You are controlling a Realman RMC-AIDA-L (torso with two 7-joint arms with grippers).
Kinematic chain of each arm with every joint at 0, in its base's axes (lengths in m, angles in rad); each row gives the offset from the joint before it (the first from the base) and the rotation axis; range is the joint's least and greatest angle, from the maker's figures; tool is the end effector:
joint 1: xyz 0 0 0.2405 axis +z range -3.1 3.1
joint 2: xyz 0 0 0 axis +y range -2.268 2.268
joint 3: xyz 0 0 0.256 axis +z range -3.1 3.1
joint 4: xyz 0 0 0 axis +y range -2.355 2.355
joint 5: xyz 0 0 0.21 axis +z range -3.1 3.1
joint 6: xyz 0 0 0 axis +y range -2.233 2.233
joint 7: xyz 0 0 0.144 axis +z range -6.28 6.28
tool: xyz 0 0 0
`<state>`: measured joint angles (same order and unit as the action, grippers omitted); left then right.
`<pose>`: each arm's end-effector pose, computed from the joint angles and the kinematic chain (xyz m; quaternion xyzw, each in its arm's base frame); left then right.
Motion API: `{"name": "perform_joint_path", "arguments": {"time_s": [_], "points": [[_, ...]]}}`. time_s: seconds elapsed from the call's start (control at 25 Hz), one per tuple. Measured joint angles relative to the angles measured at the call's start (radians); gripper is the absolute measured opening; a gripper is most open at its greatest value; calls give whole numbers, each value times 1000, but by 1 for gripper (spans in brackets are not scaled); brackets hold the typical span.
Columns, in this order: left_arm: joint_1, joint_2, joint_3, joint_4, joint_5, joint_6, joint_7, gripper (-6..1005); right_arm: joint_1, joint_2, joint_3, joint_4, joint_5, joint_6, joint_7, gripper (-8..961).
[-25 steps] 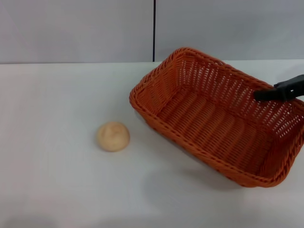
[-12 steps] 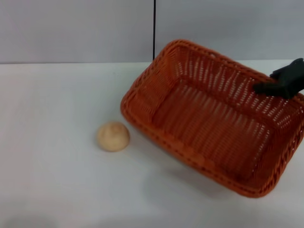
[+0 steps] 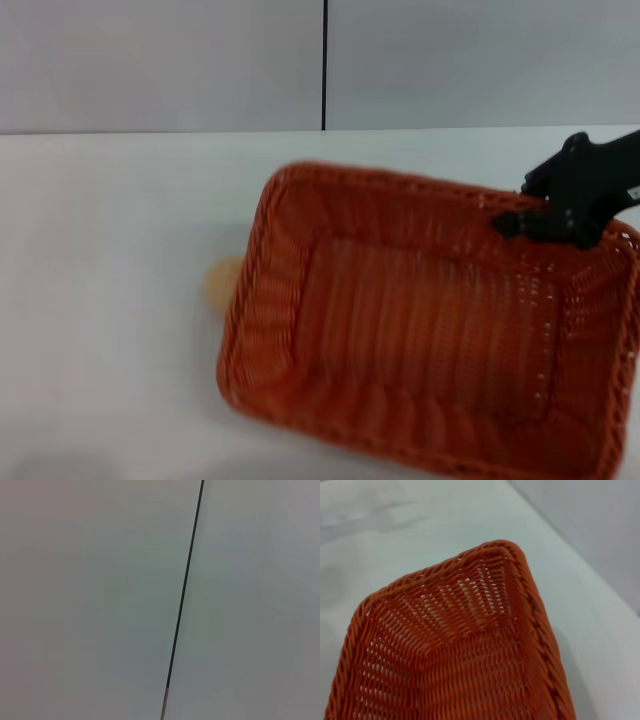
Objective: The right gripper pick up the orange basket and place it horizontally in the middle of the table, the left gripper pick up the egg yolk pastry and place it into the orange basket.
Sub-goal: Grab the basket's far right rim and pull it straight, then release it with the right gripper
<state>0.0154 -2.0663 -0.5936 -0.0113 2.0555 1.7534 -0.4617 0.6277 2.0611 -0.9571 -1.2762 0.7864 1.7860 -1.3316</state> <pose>-0.3949 0.1359 0.0437 -0.5822 -0.2624 -0.3843 0.6667 0.1860 0.3499 0.0513 -0.9905 0.1096 -0.0337 0.0763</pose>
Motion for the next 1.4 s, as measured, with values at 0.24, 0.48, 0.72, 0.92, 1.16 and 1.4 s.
{"name": "perform_joint_path", "arguments": {"time_s": [0.24, 0.48, 0.72, 0.92, 1.16, 1.4], "points": [[1, 1, 1, 0, 0, 5, 0, 782, 17, -24, -18, 54, 7, 60, -78, 167], [3, 2, 2, 6, 0, 24, 0, 781, 20, -32, -16, 111, 7, 54, -180, 163], [7, 4, 12, 8, 0, 37, 0, 780, 12, -25, -5, 148, 45, 31, -326, 163], [13, 5, 13, 8, 0, 40, 0, 780, 25, -29, 45, 254, 100, -31, -467, 168], [26, 4, 14, 10, 0, 58, 0, 779, 74, -55, 109, 396, 106, -78, -544, 173], [29, 5, 14, 10, 0, 73, 0, 778, 97, -85, 123, 505, 105, -156, -607, 178]]}}
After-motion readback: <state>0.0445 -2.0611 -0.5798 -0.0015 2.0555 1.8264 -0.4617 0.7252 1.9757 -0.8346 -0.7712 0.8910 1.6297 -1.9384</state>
